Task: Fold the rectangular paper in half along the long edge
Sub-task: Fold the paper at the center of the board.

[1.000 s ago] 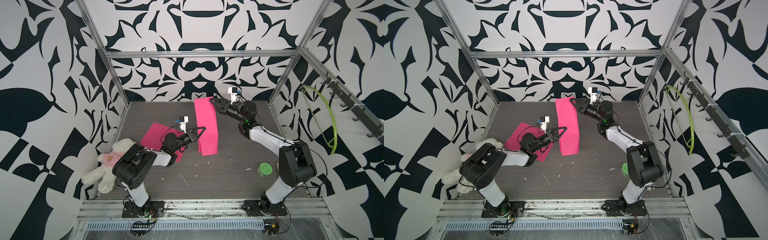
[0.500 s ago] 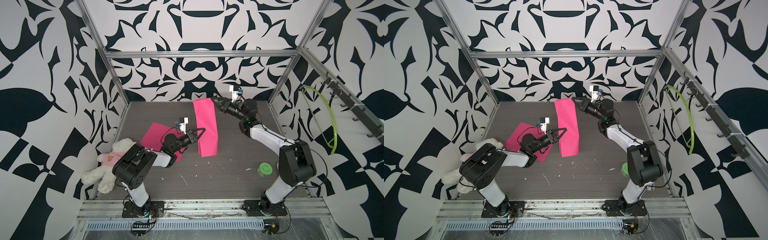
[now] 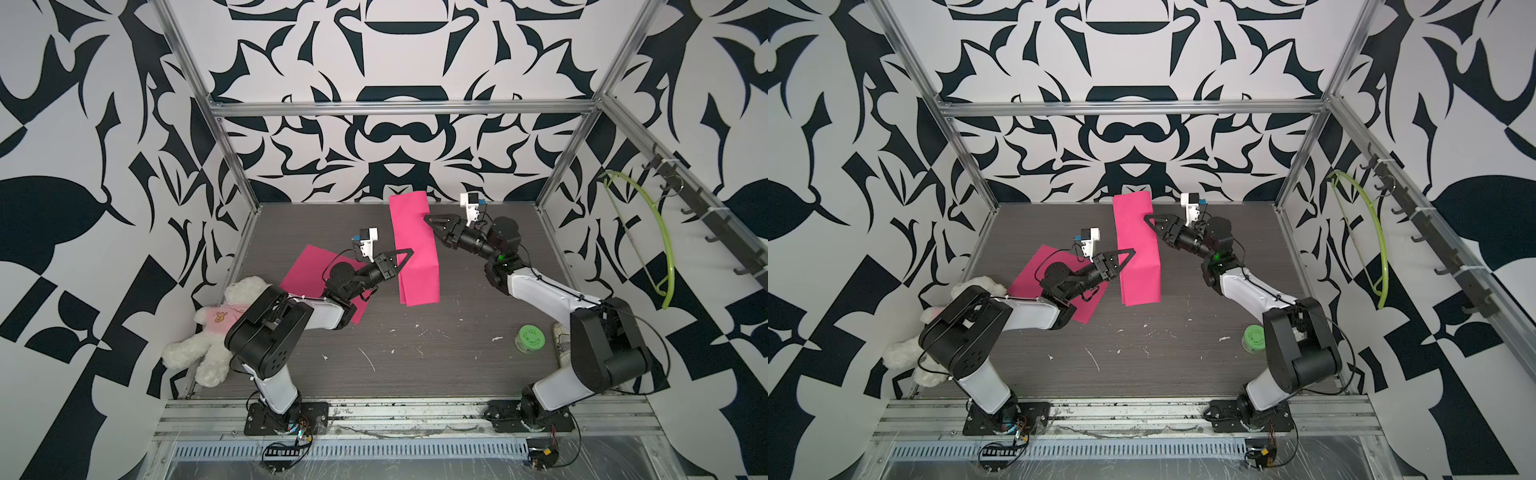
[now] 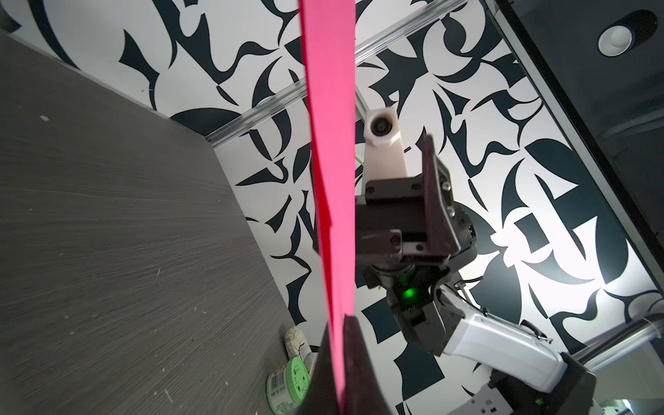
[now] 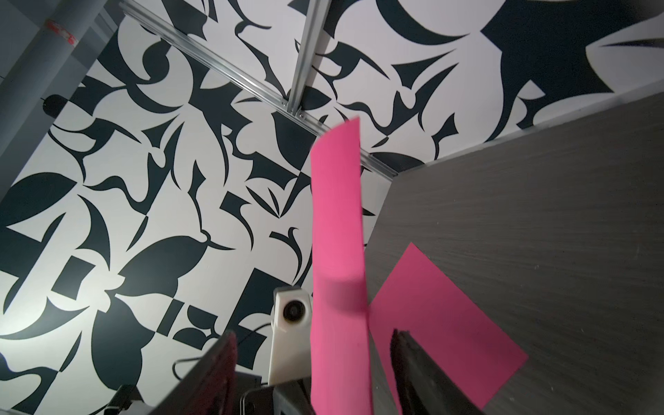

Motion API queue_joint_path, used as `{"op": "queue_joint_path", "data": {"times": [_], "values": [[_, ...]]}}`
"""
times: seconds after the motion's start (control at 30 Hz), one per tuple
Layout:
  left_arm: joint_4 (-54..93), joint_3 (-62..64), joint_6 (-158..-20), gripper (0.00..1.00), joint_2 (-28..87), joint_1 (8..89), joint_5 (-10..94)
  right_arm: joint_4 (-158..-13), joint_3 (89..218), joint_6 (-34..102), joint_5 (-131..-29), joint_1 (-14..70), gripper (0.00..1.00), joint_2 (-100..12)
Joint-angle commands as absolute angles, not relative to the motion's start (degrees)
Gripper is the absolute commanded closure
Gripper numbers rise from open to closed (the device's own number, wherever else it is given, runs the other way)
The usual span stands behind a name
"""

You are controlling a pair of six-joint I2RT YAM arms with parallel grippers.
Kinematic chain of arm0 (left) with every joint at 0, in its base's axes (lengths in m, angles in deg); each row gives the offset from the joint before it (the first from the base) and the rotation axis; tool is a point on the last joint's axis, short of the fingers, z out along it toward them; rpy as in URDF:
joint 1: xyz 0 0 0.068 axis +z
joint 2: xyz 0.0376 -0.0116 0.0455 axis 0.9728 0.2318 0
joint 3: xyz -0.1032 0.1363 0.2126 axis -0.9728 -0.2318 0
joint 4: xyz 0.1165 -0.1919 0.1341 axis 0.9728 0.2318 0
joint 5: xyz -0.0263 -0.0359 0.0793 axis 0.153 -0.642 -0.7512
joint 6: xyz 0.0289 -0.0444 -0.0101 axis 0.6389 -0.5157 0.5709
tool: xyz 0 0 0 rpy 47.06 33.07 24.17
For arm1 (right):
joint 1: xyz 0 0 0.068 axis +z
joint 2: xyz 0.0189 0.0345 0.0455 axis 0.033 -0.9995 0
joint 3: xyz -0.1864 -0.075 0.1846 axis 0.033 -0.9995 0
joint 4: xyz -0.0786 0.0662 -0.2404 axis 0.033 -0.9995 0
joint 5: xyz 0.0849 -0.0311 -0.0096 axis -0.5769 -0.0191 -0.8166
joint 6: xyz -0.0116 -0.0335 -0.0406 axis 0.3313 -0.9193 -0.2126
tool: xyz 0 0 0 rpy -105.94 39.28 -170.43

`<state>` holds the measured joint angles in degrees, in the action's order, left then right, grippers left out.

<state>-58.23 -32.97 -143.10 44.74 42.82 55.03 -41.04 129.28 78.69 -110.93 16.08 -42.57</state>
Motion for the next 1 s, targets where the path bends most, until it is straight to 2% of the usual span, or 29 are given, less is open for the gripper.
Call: {"op": "queue_joint_path", "data": {"times": [0.0, 0.1, 0.33, 0.4, 0.47, 0.5, 0.57, 0.63, 0.7, 0.73, 0.8, 0.83, 0.9, 0.97], "values": [[-59.5, -30.93, -143.42, 1.0, 45.47, 43.08, 55.19, -37.92, 127.06, 77.82, -111.73, 17.21, 0.3, -37.93], [-59.49, -29.9, -143.72, 1.0, 46.0, 43.11, 54.59, -38.8, 124.85, 77.71, -111.21, 17.77, 0.35, -35.56], [-59.48, -27.16, -144.21, 1.0, 47.07, 43.56, 52.64, -43.85, 122.39, 75.52, -109.03, 18.06, 0.56, -31.11], [-59.48, -26.36, -144.3, 1.0, 47.33, 43.69, 52.18, -44.44, 122.13, 75.32, -108.73, 18.1, 0.71, -30.68], [-59.5, -25.76, -144.39, 1.0, 47.59, 43.77, 51.62, -44.48, 122.04, 75.49, -108.82, 18.14, 0.98, -30.57], [-59.48, -25.51, -144.55, 1.0, 47.69, 43.81, 51.35, -44.46, 121.98, 75.47, -108.91, 18.15, 1.0, -30.52], [-59.48, -24.98, -144.82, 1.0, 47.86, 43.9, 50.93, -44.76, 121.92, 75.48, -108.78, 18.18, 1.0, -30.4], [-59.5, -24.54, -144.83, 1.0, 47.82, 44.02, 50.63, -46.27, 122.03, 75.19, -108.11, 18.21, 0.72, -30.12], [-59.48, -24.25, -144.83, 1.0, 47.77, 44.12, 50.27, -47.06, 122.0, 74.68, -107.77, 18.32, 0.53, -29.76], [-59.48, -24.22, -144.98, 1.0, 47.78, 44.24, 49.89, -47.35, 121.87, 74.44, -107.78, 18.28, 0.49, -29.68], [-59.48, -24.13, -145.22, 1.0, 47.87, 44.34, 49.39, -47.42, 121.66, 74.34, -107.85, 18.36, 0.5, -29.64], [-59.48, -24.09, -145.25, 1.0, 47.87, 44.42, 49.37, -47.44, 121.5, 74.28, -107.92, 18.39, 0.6, -29.55], [-59.48, -23.83, -145.27, 1.0, 47.95, 44.44, 49.33, -47.35, 121.24, 74.29, -107.9, 18.34, 0.98, -29.56], [-59.48, -23.74, -145.35, 1.0, 47.95, 44.56, 49.03, -47.26, 121.02, 74.3, -108.03, 18.4, 1.0, -29.32]]}}
